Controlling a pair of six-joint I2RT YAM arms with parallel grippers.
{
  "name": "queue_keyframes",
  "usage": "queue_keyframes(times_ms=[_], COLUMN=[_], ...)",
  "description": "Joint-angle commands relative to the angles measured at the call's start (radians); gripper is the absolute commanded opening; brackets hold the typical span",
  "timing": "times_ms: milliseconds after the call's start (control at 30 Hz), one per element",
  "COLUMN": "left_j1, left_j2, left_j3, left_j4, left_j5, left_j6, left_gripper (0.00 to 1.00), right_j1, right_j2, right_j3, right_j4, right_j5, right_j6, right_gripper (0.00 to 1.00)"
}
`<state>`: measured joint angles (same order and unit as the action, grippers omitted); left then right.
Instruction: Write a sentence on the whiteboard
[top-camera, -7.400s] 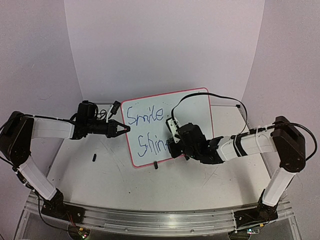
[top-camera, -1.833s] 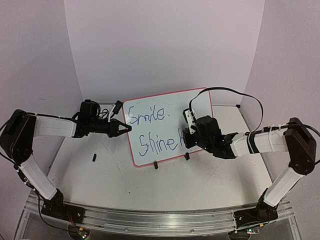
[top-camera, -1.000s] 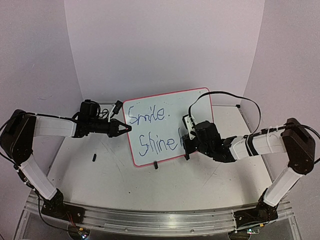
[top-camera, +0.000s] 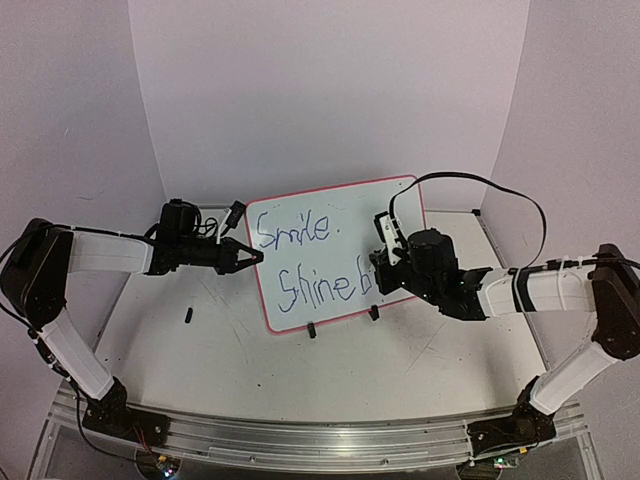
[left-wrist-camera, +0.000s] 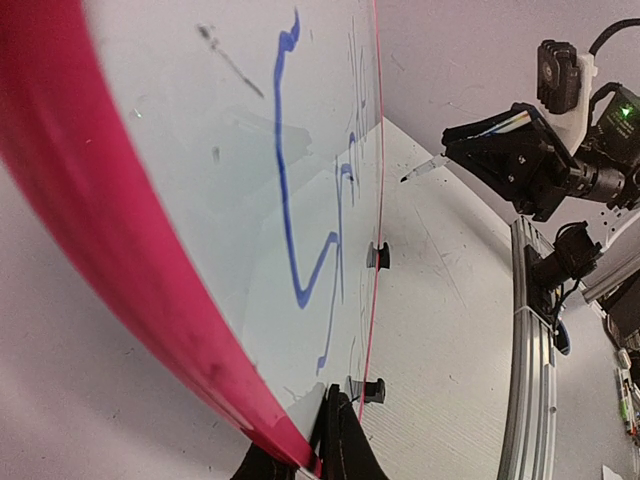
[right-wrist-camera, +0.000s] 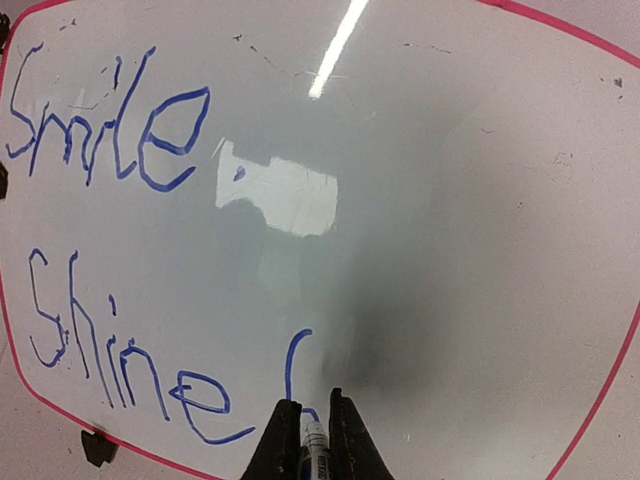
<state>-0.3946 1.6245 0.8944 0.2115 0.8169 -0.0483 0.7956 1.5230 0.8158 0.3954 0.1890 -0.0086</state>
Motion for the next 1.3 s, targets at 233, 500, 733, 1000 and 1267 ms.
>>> queue_keyframes(times_ms=[233, 500, 733, 1000, 1267], left_j1=[-0.013, -0.014, -0.016, -0.015, -0.016], left_j2=[0.064, 0.060, 0.054, 0.055, 0.055], left_j3=[-0.027, -0.027, -0.029, -0.029, -0.028], left_j4=[-0.126, -0.129, -0.128, -0.129, -0.131], left_j5=[-0.248, -0.248, -0.251, -0.251, -0.251], left_j6=[0.153, 0.153, 0.155, 0.154, 0.155], left_gripper=[0.00, 0.00, 0.00, 0.00, 0.00], right_j1=[-0.007, -0.006, -0.011, -0.021, -0.029], right_j2=[0.007, 0.049, 0.037, 0.075, 0.101], right_j3=[0.010, 0.032, 0.026, 0.059, 0.058], right_j4=[0.043, 0.042, 0.042, 0.045, 0.044], right_j5=[-0.051, -0.037, 0.075, 0.066, 0.046], right_j6=[-0.002, 0.000, 0.001, 0.001, 0.001], right_gripper=[0.00, 0.00, 0.00, 0.00, 0.00])
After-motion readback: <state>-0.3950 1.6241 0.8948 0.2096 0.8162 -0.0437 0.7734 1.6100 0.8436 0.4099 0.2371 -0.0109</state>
